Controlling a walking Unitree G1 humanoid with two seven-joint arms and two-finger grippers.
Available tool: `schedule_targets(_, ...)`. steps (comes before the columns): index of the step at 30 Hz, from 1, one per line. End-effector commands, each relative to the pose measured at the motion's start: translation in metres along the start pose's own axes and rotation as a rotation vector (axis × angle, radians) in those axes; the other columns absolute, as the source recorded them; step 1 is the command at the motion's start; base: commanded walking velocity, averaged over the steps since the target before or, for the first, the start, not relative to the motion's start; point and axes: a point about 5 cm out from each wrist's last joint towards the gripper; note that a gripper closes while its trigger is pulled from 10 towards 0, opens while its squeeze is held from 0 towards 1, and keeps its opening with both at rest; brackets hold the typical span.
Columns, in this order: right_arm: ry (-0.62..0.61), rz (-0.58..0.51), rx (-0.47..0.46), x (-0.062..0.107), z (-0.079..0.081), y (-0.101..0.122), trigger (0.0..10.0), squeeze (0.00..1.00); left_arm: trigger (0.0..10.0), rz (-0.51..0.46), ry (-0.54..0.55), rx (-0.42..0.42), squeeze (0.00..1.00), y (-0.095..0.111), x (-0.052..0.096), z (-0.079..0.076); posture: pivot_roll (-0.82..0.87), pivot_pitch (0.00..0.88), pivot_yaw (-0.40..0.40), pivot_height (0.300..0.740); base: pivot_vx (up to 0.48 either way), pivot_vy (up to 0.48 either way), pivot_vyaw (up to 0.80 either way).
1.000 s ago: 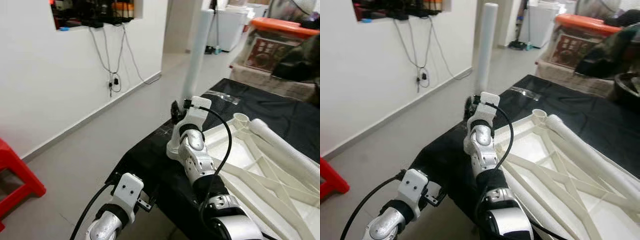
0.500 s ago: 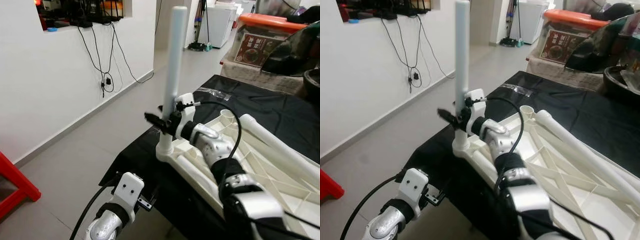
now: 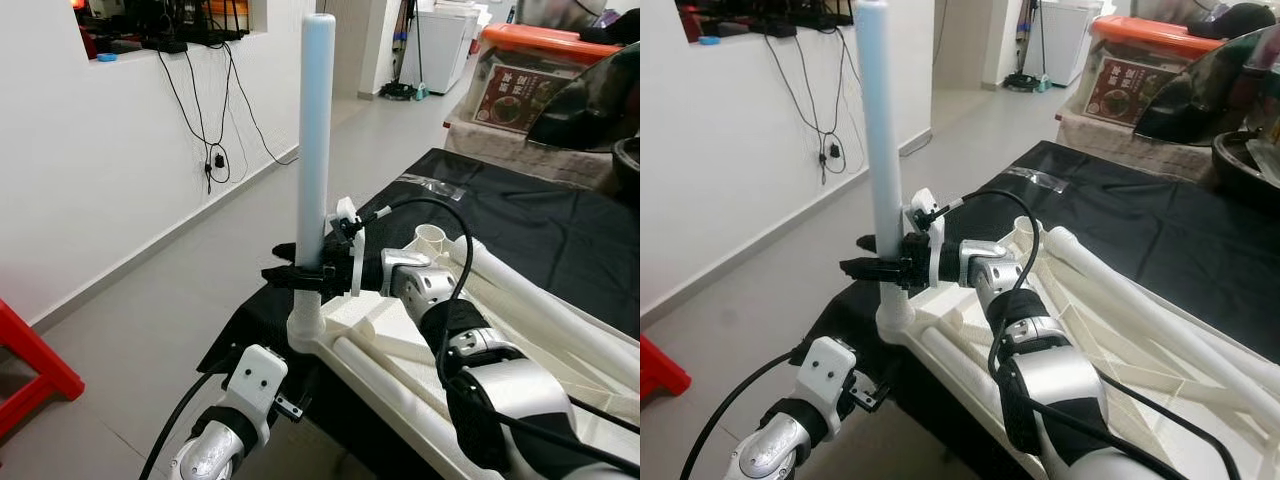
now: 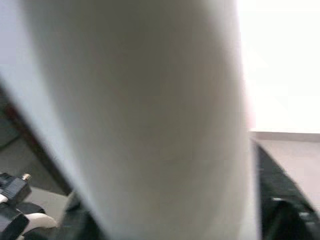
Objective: Building children table
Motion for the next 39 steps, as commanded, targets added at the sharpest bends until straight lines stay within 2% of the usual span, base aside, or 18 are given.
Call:
schedule_targets(1,0.010,0.028,0.024,-0.006,0.002,0.001,0.0,0.00,10.0,0.010,-0.007,0.006,0.00,-0.001,0.001,-0.001,0.15,0.001,-0.085,0.740,0.000,0.000,0.00)
schedule_targets(7,-0.221,-0.083,0.089,-0.005,-0.009,0.003,0.0,0.00,10.0,0.012,-0.006,0.011,0.00,-0.002,0.002,-0.002,0.16,0.000,-0.089,0.740,0.000,0.000,0.00)
schedule_targets(9,-0.489,-0.186,0.102,0.002,-0.021,0.005,0.0,0.00,10.0,0.013,-0.008,0.013,0.00,-0.002,0.002,-0.003,0.16,0.000,-0.088,0.740,0.000,0.000,0.00)
schedule_targets(13,-0.489,-0.186,0.102,0.002,-0.021,0.005,0.0,0.00,10.0,0.013,-0.008,0.013,0.00,-0.002,0.002,-0.003,0.16,0.000,-0.088,0.740,0.000,0.000,0.00)
schedule_targets(14,-0.643,-0.242,0.097,0.009,-0.028,0.006,0.0,0.00,10.0,0.013,-0.010,0.014,0.00,-0.003,0.002,-0.003,0.15,0.000,-0.086,0.740,0.000,0.000,0.00)
schedule_targets(16,-0.643,-0.242,0.097,0.009,-0.028,0.006,0.0,0.00,10.0,0.013,-0.010,0.014,0.00,-0.003,0.002,-0.003,0.15,0.000,-0.086,0.740,0.000,0.000,0.00)
schedule_targets(17,-0.956,-0.349,0.091,0.030,-0.038,0.004,0.0,0.00,10.0,0.014,-0.013,0.014,0.00,-0.004,0.001,-0.003,0.15,0.000,-0.077,0.740,0.000,0.000,0.00)
schedule_targets(18,-0.956,-0.349,0.091,0.030,-0.038,0.004,0.0,0.00,10.0,0.014,-0.013,0.014,0.00,-0.004,0.001,-0.003,0.15,0.000,-0.077,0.740,0.000,0.000,0.00)
schedule_targets(19,-1.238,-0.461,0.066,0.047,-0.042,-0.001,0.0,0.00,10.0,0.015,-0.017,0.014,0.00,-0.004,0.001,-0.003,0.15,0.000,-0.077,0.740,0.000,0.000,0.00)
schedule_targets(20,-1.238,-0.461,0.066,0.047,-0.042,-0.001,0.0,0.00,10.0,0.015,-0.017,0.014,0.00,-0.004,0.001,-0.003,0.15,0.000,-0.077,0.740,0.000,0.000,0.00)
schedule_targets(21,-1.458,-0.567,0.032,0.059,-0.040,-0.007,0.0,0.00,10.0,0.016,-0.020,0.012,0.00,-0.005,0.001,-0.003,0.15,0.000,-0.075,0.740,0.000,0.000,0.00)
schedule_targets(23,-1.634,-0.690,-0.059,0.055,-0.031,-0.014,0.0,0.00,10.0,0.016,-0.021,0.008,0.00,-0.006,0.001,-0.003,0.16,0.000,-0.079,0.740,0.000,0.000,0.00)
schedule_targets(32,-1.616,-0.770,-0.160,0.034,-0.026,-0.008,0.0,0.00,10.0,0.016,-0.018,0.006,0.00,-0.005,0.001,-0.003,0.16,0.000,-0.082,0.740,0.000,0.000,0.00)
schedule_targets(33,-1.540,-0.750,-0.145,0.025,-0.025,-0.004,10.0,0.00,10.0,0.015,-0.017,0.007,0.00,-0.005,0.001,-0.003,0.16,0.000,-0.082,0.740,0.000,0.000,0.00)
schedule_targets(34,-1.540,-0.750,-0.145,0.025,-0.025,-0.004,10.0,0.00,10.0,0.015,-0.017,0.007,0.00,-0.005,0.001,-0.003,0.16,0.000,-0.082,0.740,0.000,0.000,0.00)
schedule_targets(35,-1.437,-0.735,-0.131,0.016,-0.023,-0.002,10.0,1.00,10.0,0.015,-0.016,0.009,0.00,-0.005,0.000,-0.003,0.15,0.000,-0.081,0.740,0.000,0.000,0.00)
schedule_targets(38,-1.271,-0.708,-0.059,0.003,-0.018,0.001,10.0,1.00,10.0,0.014,-0.014,0.012,0.00,-0.004,0.000,-0.003,0.15,0.000,-0.080,0.740,0.000,0.000,0.00)
schedule_targets(39,-1.161,-0.685,-0.039,-0.003,-0.015,0.001,10.0,0.09,10.0,0.013,-0.013,0.013,0.00,-0.004,0.000,-0.003,0.15,0.000,-0.084,0.740,0.000,0.000,0.00)
Point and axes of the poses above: a point about 5 cm out from each wrist's last joint towards the gripper, its own x axis pointing back from the gripper into the wrist, its own y axis along the axis of the wrist's last joint, z = x × y, and after that the axes turned 11 degrees about -x, right-handed
